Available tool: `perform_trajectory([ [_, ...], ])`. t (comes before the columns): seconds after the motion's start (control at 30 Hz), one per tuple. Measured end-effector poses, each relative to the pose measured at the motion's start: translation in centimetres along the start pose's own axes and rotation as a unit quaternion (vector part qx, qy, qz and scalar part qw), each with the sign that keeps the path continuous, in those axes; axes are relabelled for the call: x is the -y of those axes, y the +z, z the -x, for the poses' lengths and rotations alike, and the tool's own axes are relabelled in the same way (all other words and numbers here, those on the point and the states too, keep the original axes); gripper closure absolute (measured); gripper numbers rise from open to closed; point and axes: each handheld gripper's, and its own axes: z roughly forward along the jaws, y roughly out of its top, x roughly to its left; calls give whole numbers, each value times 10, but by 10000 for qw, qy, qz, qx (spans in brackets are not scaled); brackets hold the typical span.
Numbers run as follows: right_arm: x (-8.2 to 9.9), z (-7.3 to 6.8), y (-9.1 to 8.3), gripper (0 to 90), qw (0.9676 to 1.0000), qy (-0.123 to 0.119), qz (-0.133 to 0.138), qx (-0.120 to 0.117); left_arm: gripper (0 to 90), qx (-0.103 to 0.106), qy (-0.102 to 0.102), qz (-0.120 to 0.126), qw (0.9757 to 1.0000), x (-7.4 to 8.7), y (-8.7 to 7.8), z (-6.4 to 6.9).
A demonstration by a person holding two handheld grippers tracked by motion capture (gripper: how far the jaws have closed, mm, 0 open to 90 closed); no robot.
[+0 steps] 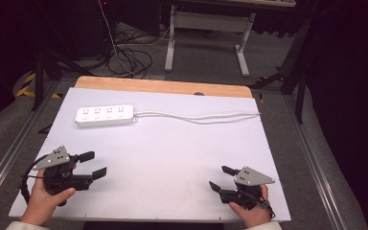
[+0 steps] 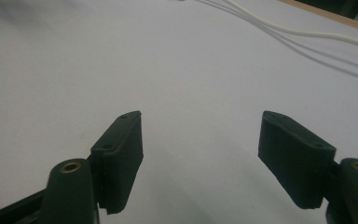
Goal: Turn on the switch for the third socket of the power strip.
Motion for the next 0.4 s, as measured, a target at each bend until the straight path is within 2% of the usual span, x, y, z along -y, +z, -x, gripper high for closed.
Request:
perform_trajectory([
  [0.1,0,0,-1,315,10000,-5,-2,9,193,-111,169,-42,9998,8,0,1],
  [0.13,0,1,-1,314,10000,-9,-6,8,193,-159,291,-57,9994,10,0,2],
  [0.27,0,0,-1,315,10000,-11,-12,23,192,-297,572,-108,9979,19,0,3],
  [0.4,0,1,-1,315,10000,-10,-14,22,191,-382,553,-16,9977,21,0,3],
])
